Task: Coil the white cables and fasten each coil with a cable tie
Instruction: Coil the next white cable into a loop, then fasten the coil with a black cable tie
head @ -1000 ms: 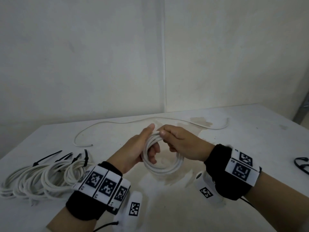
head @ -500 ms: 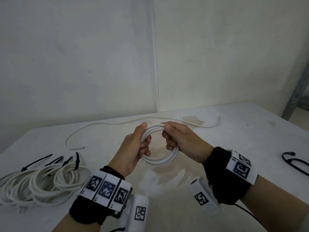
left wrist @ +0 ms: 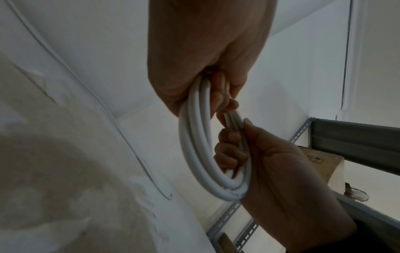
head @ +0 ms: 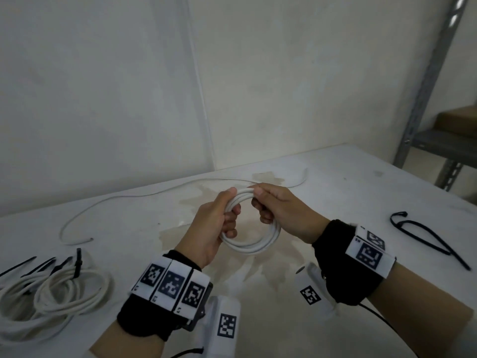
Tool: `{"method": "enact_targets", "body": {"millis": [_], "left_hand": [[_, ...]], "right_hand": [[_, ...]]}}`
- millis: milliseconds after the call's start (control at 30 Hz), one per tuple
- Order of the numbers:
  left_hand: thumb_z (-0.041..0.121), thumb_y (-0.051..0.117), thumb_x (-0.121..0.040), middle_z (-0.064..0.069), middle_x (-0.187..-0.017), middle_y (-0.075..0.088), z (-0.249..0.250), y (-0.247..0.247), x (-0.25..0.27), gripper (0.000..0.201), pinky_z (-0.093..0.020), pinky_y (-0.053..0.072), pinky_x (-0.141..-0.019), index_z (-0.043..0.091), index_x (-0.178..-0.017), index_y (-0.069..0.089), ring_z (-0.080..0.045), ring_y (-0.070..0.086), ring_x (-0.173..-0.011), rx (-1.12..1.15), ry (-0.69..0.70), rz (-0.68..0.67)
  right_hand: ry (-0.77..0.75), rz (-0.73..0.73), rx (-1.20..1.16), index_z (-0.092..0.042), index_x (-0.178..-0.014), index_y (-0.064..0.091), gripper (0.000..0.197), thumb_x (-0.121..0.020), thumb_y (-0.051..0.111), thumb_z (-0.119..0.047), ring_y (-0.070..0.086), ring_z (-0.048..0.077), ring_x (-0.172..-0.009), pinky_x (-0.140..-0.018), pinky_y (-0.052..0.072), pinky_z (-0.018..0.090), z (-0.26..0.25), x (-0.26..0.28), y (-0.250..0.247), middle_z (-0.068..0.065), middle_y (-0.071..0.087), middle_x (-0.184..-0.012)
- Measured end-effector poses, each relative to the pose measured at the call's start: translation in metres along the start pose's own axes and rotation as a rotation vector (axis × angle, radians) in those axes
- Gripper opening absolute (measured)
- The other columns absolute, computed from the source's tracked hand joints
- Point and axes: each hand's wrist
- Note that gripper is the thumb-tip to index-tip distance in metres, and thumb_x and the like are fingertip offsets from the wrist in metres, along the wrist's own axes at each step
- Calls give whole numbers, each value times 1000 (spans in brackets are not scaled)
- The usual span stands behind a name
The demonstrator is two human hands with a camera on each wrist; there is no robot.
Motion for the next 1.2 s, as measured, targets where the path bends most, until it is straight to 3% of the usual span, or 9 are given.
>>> {"method": "enact_targets", "body": {"millis": [167, 267, 333, 467, 600, 867, 1000, 1133, 1200], "left_hand": [[29, 49, -93, 5, -47, 37, -10, 31, -5, 33, -20, 27, -42, 13, -65, 52, -6, 26, -37, -29, 4, -37], [28, 49, -93, 4, -48, 35, -15, 51, -9, 34, -21, 27, -43, 11, -64, 52, -7, 27, -38, -58, 12, -47], [28, 49, -93, 4, -47, 37, -18, 61, -13, 34, -21, 28, -44, 10, -64, 53, -6, 28, -37, -71, 16, -57], [29, 47, -94, 9, -40, 35, -21, 77, -19, 36, -22, 28, -47, 11, -62, 52, -5, 28, -36, -69, 1, -72], [29, 46, -94, 11, -37, 33, -25, 90, -26, 37, -22, 28, -47, 11, -62, 51, -4, 27, -35, -66, -14, -82], [28, 46, -94, 10, -35, 37, -28, 107, -35, 34, -22, 27, -47, 11, -65, 50, -4, 26, -34, -81, -38, -101], [28, 45, -94, 10, -36, 35, -31, 109, -38, 36, -24, 28, -48, 10, -64, 50, -4, 27, -34, -79, -32, -90], [30, 45, -94, 10, -38, 32, -33, 105, -39, 40, -25, 28, -49, 10, -61, 51, -4, 28, -33, -61, -30, -75], [30, 45, -94, 10, -38, 31, -33, 102, -40, 40, -25, 28, -49, 9, -60, 51, -4, 28, -33, -52, -30, -65]], "right_hand": [[36, 84, 146, -13, -80, 52, 32, -100, 31, -25, 45, -2, -48, -50, 36, 8, 6, 22, -27, -4, 48, -69], [77, 124, 189, -14, -98, 58, 33, -98, 30, -32, 55, 5, -70, -62, 46, 10, 10, 35, -52, -4, 56, -84], [123, 170, 202, -14, -108, 56, 30, -98, 33, -30, 56, 10, -80, -70, 47, 16, 15, 44, -73, -1, 57, -94], [273, 308, 355, -13, -107, 55, 18, -97, 42, -21, 55, 7, -73, -64, 44, 17, 28, 62, -128, -6, 55, -89], [420, 454, 646, -3, -112, 58, 24, -92, 51, -16, 51, 18, -83, -73, 39, 25, 52, 80, -192, 6, 55, -97], [781, 368, 1057, -4, -124, 48, 33, -91, 48, -12, 44, 26, -121, -95, 35, 28, 71, 92, -244, 13, 47, -131], [961, 259, 1152, -1, -109, 52, 24, -90, 53, -14, 53, 25, -92, -62, 42, 22, 70, 87, -241, 11, 56, -97], [980, 269, 1214, 2, -112, 51, 25, -90, 48, -10, 51, 25, -89, -70, 41, 25, 72, 81, -238, 16, 55, -104], [941, 296, 1212, -2, -101, 52, 16, -91, 49, -13, 49, 24, -84, -64, 40, 26, 71, 80, -236, 11, 54, -92]]}}
Point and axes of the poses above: each hand's wrist, its own x-axis away from the middle knuckle, its own y-axis out of the palm, z = x × y
